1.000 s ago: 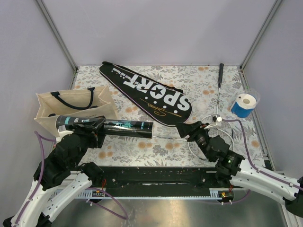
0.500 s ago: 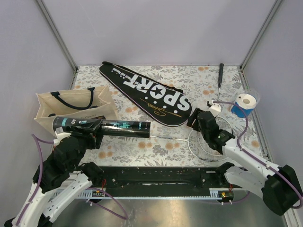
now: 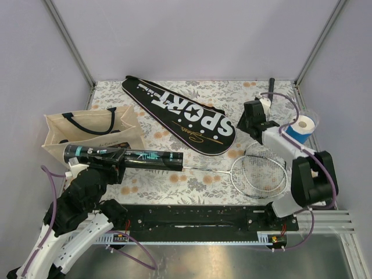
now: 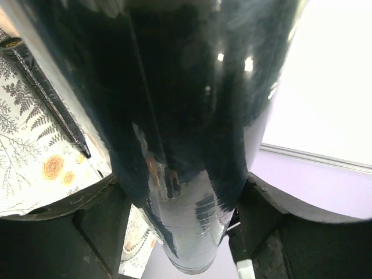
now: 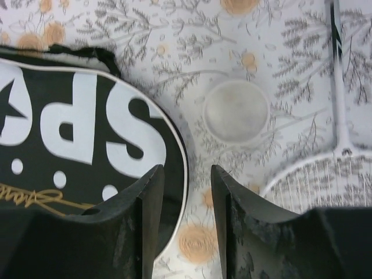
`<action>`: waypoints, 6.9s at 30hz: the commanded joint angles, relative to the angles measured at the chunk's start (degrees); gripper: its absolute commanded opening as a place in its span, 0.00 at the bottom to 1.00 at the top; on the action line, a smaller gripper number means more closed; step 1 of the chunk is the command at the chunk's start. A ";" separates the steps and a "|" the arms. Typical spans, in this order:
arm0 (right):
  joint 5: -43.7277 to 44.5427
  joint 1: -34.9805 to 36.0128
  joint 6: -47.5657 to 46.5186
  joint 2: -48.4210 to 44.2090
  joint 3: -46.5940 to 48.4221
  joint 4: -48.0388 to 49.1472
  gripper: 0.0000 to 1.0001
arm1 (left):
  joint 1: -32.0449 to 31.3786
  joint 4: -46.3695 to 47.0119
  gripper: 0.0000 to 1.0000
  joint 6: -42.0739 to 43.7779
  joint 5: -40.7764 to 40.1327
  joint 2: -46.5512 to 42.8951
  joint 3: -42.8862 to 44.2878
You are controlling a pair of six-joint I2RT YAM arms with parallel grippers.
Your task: Pack up the badminton gear
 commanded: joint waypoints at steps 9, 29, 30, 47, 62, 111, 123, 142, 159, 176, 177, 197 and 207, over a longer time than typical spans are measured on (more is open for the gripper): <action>-5.61 -3.72 0.96 21.50 18.33 -8.42 0.43 | -0.12 3.68 0.22 0.97 -1.59 0.03 0.11; -8.94 -4.78 -11.14 29.33 29.40 -19.84 0.47 | -0.12 2.80 0.22 1.49 -2.38 -1.99 4.94; -9.56 -4.95 -12.04 30.03 30.89 -21.59 0.47 | -0.12 2.54 0.22 1.58 -2.30 -2.07 5.38; -12.37 -5.04 -19.16 36.18 40.57 -36.72 0.37 | -0.12 -0.89 0.22 2.46 -6.42 -2.87 11.18; -18.27 -6.53 -10.32 33.03 41.63 -32.07 0.36 | -0.04 -2.83 0.22 -1.14 -6.51 -2.60 9.77; 1.68 -8.03 44.81 42.25 52.18 -47.80 0.46 | -0.12 -8.98 0.22 2.55 -15.65 -6.73 19.62; 1.68 -8.91 47.29 41.90 51.38 -47.80 0.47 | -0.12 -9.07 0.22 4.31 -17.32 -5.77 21.64; -24.58 -12.33 -5.39 38.56 52.60 -21.06 0.48 | -0.12 -9.85 0.22 5.89 -20.04 -5.33 24.01; -27.32 -12.86 -68.19 32.22 45.31 -33.89 0.44 | -0.03 -10.21 0.22 6.68 -19.70 -3.66 23.49; -29.25 -13.22 -75.06 44.71 54.38 -42.53 0.48 | -0.12 -9.77 0.22 6.68 -21.10 -1.11 21.38; -29.25 -13.22 -75.24 44.97 54.37 -42.52 0.48 | -0.21 -9.42 0.22 6.77 -21.19 -0.93 21.03; -28.27 -13.22 -73.04 48.50 59.91 -46.22 0.00 | -0.12 -6.61 0.22 6.68 -20.49 0.74 19.01; -27.33 -11.46 -47.51 33.21 53.59 -37.26 0.00 | -0.12 -5.82 0.22 4.49 -19.53 1.09 14.53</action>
